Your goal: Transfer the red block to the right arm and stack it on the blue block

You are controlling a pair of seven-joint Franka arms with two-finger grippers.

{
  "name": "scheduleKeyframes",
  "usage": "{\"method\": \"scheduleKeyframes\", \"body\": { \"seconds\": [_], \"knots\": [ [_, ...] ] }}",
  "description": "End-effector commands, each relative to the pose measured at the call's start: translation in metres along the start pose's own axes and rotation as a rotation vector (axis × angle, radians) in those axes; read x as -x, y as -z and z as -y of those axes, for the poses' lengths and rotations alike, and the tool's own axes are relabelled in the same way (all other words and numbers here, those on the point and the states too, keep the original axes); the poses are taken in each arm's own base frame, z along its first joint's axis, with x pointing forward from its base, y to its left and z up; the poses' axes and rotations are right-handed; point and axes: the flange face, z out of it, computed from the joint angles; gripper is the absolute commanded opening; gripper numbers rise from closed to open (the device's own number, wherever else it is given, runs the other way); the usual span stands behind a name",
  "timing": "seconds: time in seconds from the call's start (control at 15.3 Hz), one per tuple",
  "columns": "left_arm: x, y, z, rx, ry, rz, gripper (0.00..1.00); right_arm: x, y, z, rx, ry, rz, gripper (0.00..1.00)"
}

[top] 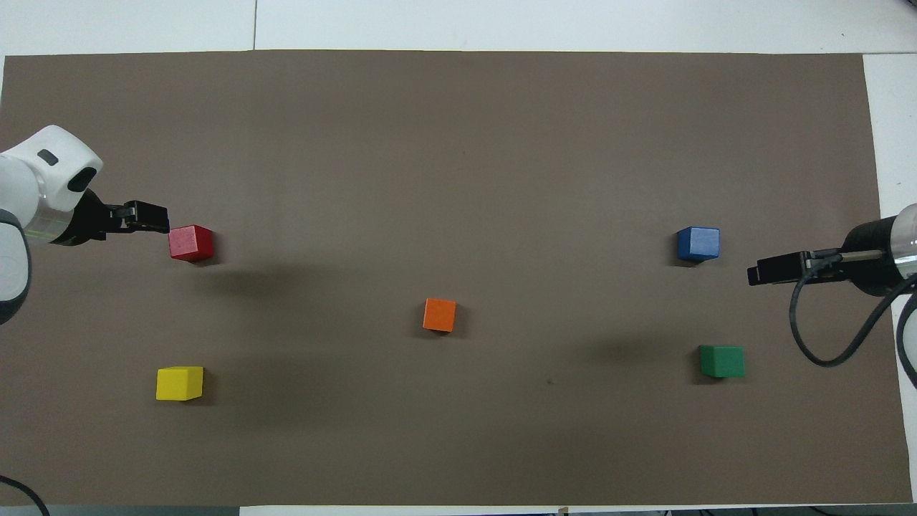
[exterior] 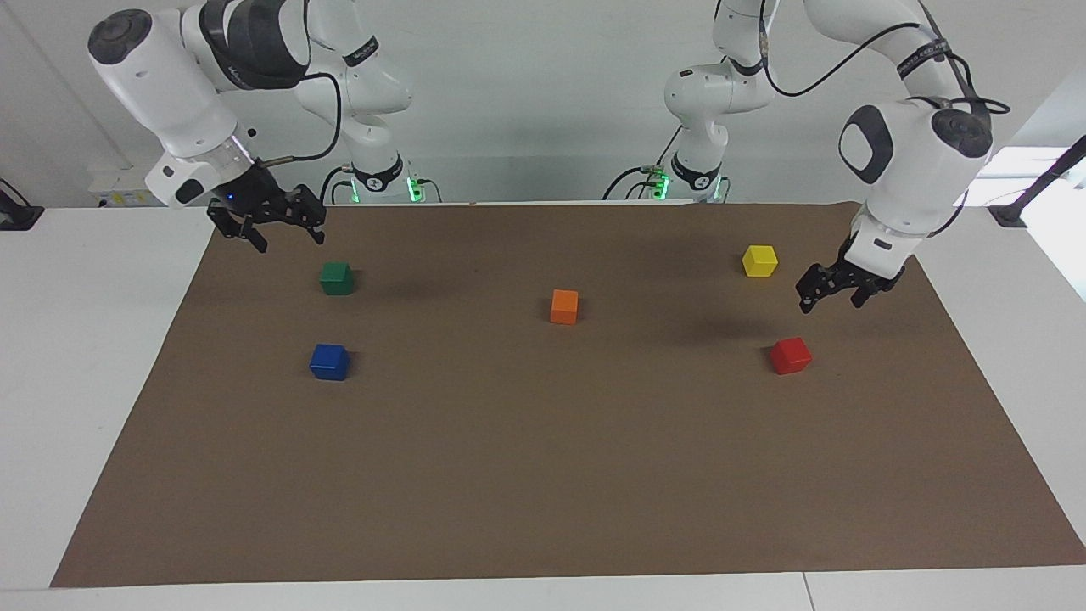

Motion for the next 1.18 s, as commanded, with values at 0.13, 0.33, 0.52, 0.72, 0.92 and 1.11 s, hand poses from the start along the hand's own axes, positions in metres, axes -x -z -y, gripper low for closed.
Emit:
{"method": "scheduleKeyframes", "body": {
  "seconds": [0.13,0.33,0.52,0.72,0.92,1.11],
  "knots": [
    [0.006,-0.068,0.003,0.009,0.032,-0.048,1.0,0.003,-0.058,-0.036,-0.303,0.079,-0.004,1.0],
    [0.004,-0.093,0.003,0.011,0.049,-0.034,1.0,-0.001,-0.1,-0.057,-0.539,0.167,-0.055,1.0],
    [0.003,-0.113,0.003,0.012,0.056,-0.016,1.0,0.001,-0.114,-0.041,-0.724,0.126,-0.047,1.0],
    [0.003,-0.121,0.003,0.013,0.061,-0.005,0.93,-0.004,-0.13,-0.027,-0.915,0.146,-0.053,1.0],
    [0.004,-0.121,0.001,0.013,0.067,-0.003,0.76,-0.002,-0.128,-0.008,-1.046,0.153,-0.032,1.0],
    [0.005,-0.119,0.003,0.011,0.114,0.024,0.0,-0.001,-0.152,0.014,-1.261,0.172,0.002,1.0]
  ]
}}
